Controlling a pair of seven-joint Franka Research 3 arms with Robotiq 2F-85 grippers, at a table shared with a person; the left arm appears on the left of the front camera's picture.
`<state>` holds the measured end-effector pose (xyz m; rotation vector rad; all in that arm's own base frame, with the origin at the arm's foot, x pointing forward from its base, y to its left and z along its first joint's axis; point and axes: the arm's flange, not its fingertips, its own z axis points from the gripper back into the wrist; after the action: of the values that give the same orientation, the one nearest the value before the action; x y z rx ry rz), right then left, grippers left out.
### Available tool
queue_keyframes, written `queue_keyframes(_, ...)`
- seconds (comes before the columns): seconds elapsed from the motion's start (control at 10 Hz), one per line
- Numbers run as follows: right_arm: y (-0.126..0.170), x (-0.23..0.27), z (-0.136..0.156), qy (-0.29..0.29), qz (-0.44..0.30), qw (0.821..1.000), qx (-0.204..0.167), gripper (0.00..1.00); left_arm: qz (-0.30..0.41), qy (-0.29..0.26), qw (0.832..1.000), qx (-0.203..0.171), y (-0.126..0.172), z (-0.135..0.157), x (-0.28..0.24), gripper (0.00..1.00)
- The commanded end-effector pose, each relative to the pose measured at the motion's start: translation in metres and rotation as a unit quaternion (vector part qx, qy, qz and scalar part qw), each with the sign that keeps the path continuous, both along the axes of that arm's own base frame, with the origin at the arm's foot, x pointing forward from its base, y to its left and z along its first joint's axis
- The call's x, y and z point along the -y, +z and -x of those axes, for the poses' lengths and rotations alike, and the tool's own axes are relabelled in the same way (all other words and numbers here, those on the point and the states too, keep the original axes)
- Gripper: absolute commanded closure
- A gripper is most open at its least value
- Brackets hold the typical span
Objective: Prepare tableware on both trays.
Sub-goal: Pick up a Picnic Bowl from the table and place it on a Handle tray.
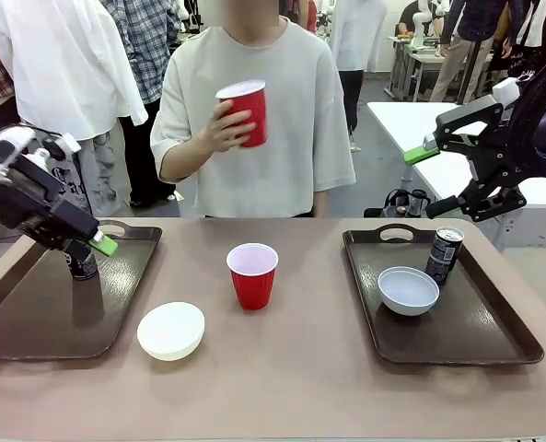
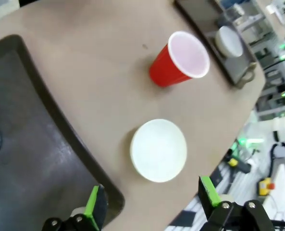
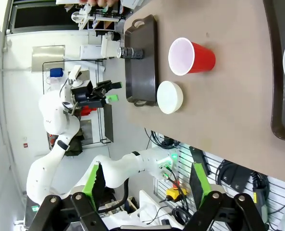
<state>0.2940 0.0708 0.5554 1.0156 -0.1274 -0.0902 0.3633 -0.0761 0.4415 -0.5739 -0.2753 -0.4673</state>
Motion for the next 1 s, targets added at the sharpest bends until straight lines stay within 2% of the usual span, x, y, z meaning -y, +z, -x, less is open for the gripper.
queue_keyframes(0.0, 0.0, 0.002, -0.004, 0.01, 0.0, 1.0, 0.004, 0.08, -0.029, -0.008, 1.0, 0.007, -0.024, 0.028, -0.003, 0.0)
queue_keyframes(0.2, 0.0, 0.002, -0.004, 0.01, 0.0, 1.0, 0.004, 0.08, -0.057, -0.038, 0.998, 0.009, -0.029, 0.038, -0.009, 0.0)
queue_keyframes(0.3, 0.0, 0.002, -0.004, 0.01, 0.0, 1.0, 0.004, 0.08, -0.067, -0.055, 0.996, -0.021, -0.016, 0.057, -0.019, 0.0)
queue_keyframes(0.4, 0.0, 0.002, -0.004, 0.01, 0.0, 1.0, 0.004, 0.08, -0.069, -0.078, 0.993, -0.046, 0.017, 0.092, -0.041, 0.0)
queue_keyframes(0.5, 0.0, 0.002, -0.004, 0.01, 0.0, 1.0, 0.004, 0.08, -0.065, -0.08, 0.993, -0.051, 0.029, 0.113, -0.052, 0.0)
queue_keyframes(0.6, 0.0, 0.002, -0.004, 0.01, 0.0, 1.0, 0.004, 0.08, -0.08, -0.076, 0.992, -0.054, 0.029, 0.122, -0.057, 0.0)
queue_keyframes(0.8, 0.0, 0.002, -0.004, 0.01, 0.0, 1.0, 0.004, 0.08, -0.067, -0.069, 0.994, -0.058, 0.027, 0.112, -0.056, 0.0)
queue_keyframes(0.9, 0.0, 0.002, -0.004, 0.01, 0.0, 1.0, 0.004, 0.08, -0.073, -0.065, 0.994, -0.048, 0.026, 0.109, -0.055, 0.0)
